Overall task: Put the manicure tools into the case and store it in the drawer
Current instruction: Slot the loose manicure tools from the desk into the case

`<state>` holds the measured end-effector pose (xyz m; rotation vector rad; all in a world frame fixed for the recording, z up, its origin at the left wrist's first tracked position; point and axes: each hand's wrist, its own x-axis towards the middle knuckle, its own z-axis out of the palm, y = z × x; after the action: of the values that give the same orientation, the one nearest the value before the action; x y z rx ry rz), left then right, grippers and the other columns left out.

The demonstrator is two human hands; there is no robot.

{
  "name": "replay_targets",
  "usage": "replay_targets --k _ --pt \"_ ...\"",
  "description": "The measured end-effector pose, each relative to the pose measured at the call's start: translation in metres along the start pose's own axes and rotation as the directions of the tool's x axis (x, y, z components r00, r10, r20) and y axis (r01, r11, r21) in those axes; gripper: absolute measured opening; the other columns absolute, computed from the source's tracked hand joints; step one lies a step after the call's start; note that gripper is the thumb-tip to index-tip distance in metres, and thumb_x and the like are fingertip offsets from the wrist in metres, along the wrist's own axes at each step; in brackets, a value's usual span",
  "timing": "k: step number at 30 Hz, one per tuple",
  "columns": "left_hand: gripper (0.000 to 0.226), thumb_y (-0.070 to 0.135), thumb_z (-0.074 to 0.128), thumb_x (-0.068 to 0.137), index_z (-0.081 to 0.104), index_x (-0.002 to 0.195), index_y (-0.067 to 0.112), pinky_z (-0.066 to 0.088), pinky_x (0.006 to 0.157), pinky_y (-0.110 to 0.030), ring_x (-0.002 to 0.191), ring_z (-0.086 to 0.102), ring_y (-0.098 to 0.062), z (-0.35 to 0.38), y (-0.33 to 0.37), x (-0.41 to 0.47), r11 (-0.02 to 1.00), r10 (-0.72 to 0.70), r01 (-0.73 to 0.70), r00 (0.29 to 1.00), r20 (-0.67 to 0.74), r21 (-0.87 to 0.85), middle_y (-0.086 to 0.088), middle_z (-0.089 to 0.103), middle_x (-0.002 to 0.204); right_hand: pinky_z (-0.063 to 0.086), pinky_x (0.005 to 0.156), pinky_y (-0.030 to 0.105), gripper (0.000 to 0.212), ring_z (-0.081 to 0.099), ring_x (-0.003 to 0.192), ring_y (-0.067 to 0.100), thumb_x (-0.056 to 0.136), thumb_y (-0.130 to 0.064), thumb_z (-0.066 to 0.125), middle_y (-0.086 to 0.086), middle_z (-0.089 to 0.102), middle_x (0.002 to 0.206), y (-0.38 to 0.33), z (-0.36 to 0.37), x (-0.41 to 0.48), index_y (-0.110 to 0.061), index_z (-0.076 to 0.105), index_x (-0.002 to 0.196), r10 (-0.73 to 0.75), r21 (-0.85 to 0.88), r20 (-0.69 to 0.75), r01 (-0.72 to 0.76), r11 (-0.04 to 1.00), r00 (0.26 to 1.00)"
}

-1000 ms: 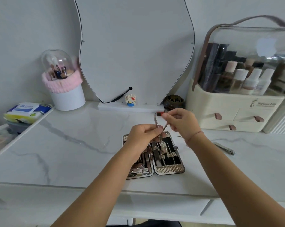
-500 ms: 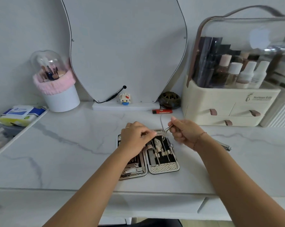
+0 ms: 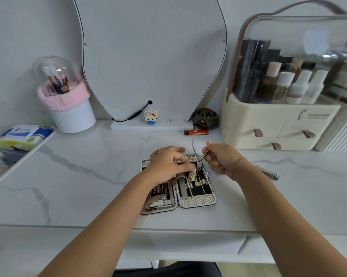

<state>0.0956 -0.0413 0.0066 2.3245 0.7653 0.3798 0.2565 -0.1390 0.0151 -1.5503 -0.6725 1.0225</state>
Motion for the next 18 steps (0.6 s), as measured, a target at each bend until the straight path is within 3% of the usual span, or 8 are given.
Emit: replay_targets --k 4,7,12,16,18 --pt "0.008 0.042 0.073 0.075 0.074 0.079 0.035 0.032 0.105 -0.038 0.118 0.049 -0.003 0.001 -0.003 -0.004 0.964 -0.003 -0.010 0.999 -0.049 -0.266 0.022 0.059 0.118 0.022 0.033 0.016 0.035 0.033 0.036 0.007 0.100 -0.032 0.035 0.002 0.046 0.057 -0.002 0.007 0.004 -0.010 0.054 0.081 0.000 -0.017 0.017 0.001 1.000 1.000" --pt "0.009 0.034 0.072 0.079 0.074 0.083 0.026 0.036 0.093 -0.028 0.103 0.053 0.007 0.001 -0.001 -0.007 0.940 -0.020 0.002 0.999 -0.049 -0.340 0.021 0.065 0.105 0.024 0.032 0.014 0.036 0.032 0.033 0.007 0.100 -0.031 0.035 0.003 0.045 0.057 -0.004 0.015 0.003 -0.009 0.055 0.079 0.003 -0.111 0.042 0.002 0.994 0.999" --pt "0.003 0.031 0.071 0.080 0.073 0.081 0.028 0.026 0.104 -0.031 0.127 0.039 -0.002 0.001 -0.004 -0.008 0.952 0.046 -0.072 0.995 -0.093 -0.296 0.020 0.044 0.140 0.024 0.033 0.015 0.037 0.029 0.033 0.008 0.099 -0.033 0.039 0.003 0.045 0.054 -0.006 0.012 -0.001 -0.009 0.061 0.080 0.032 -0.228 0.092 -0.011 0.974 0.995" --pt "0.006 0.028 0.070 0.081 0.074 0.084 0.023 0.031 0.105 -0.031 0.115 0.048 0.003 0.002 -0.003 -0.010 0.945 0.039 -0.062 0.996 -0.075 -0.321 0.019 0.054 0.132 0.023 0.034 0.016 0.038 0.028 0.033 0.007 0.099 -0.032 0.039 0.001 0.044 0.052 -0.005 0.012 -0.001 -0.007 0.064 0.086 0.034 -0.240 0.104 -0.009 0.971 0.994" --pt "0.005 0.028 0.070 0.081 0.073 0.085 0.025 0.028 0.104 -0.029 0.121 0.045 0.000 0.002 -0.003 -0.009 0.947 0.032 -0.055 0.996 -0.078 -0.316 0.017 0.049 0.138 0.023 0.034 0.016 0.034 0.028 0.032 0.007 0.099 -0.026 0.038 0.001 0.044 0.052 -0.004 0.013 0.000 -0.004 0.063 0.096 0.024 -0.254 0.094 0.001 0.967 0.995"
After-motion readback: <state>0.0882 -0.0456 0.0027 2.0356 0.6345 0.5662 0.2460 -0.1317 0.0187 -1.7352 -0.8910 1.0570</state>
